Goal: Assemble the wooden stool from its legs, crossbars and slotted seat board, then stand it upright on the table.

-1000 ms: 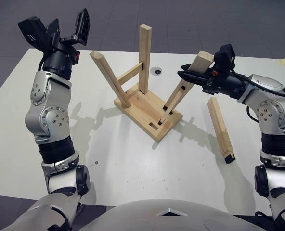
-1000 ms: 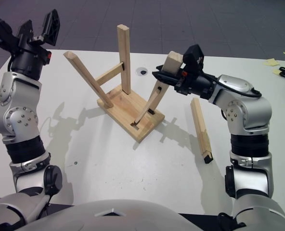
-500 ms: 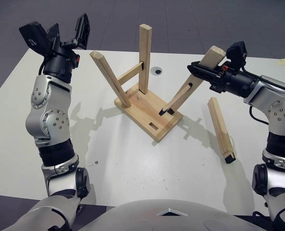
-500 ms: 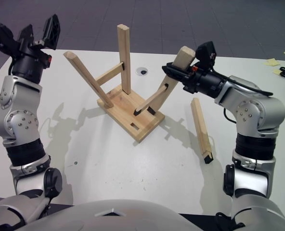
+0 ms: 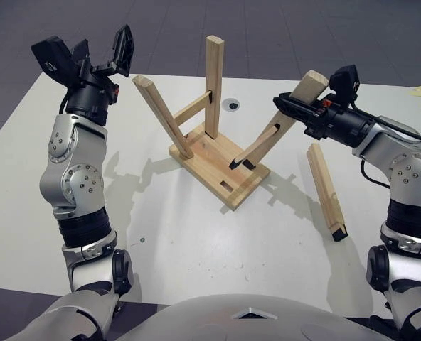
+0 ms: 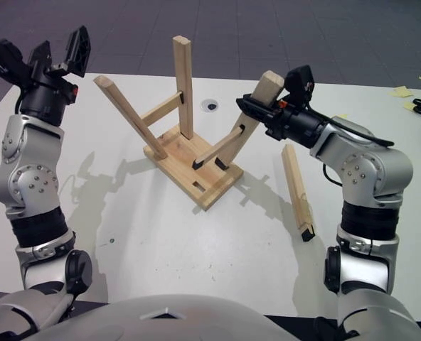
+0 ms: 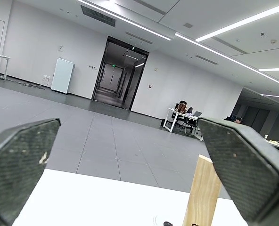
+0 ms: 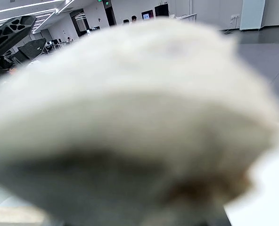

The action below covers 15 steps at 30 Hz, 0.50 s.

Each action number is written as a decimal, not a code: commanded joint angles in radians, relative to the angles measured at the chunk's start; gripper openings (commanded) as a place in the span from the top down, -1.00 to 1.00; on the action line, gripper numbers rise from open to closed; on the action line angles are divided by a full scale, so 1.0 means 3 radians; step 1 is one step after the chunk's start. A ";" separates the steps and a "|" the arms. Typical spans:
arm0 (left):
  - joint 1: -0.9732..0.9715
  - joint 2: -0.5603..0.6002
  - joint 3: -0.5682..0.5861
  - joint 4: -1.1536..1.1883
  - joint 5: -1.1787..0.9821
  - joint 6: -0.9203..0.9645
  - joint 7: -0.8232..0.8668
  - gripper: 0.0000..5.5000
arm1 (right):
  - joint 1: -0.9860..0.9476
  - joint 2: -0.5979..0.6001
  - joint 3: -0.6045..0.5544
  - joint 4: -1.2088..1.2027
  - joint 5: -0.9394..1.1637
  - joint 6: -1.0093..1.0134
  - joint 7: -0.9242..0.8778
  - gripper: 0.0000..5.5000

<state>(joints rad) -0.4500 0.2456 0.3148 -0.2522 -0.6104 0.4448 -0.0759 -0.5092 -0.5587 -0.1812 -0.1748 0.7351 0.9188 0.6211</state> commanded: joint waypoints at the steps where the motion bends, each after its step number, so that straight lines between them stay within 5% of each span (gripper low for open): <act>1: 0.0035 -0.0011 -0.0006 -0.0045 0.0028 0.0010 0.0025 -0.96 | 0.0014 -0.0104 0.0085 0.0061 -0.0130 -0.0123 0.0106 0.63; 15: 0.0075 -0.0006 -0.0017 -0.0047 0.0036 0.0011 0.0025 -0.96 | -0.0047 -0.0049 -0.0039 -0.0012 0.0047 0.0016 0.0055 0.63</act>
<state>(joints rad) -0.4315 0.2454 0.3130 -0.2541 -0.6104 0.4448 -0.0724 -0.5047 -0.5628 -0.1839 -0.1688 0.7417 0.9129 0.6374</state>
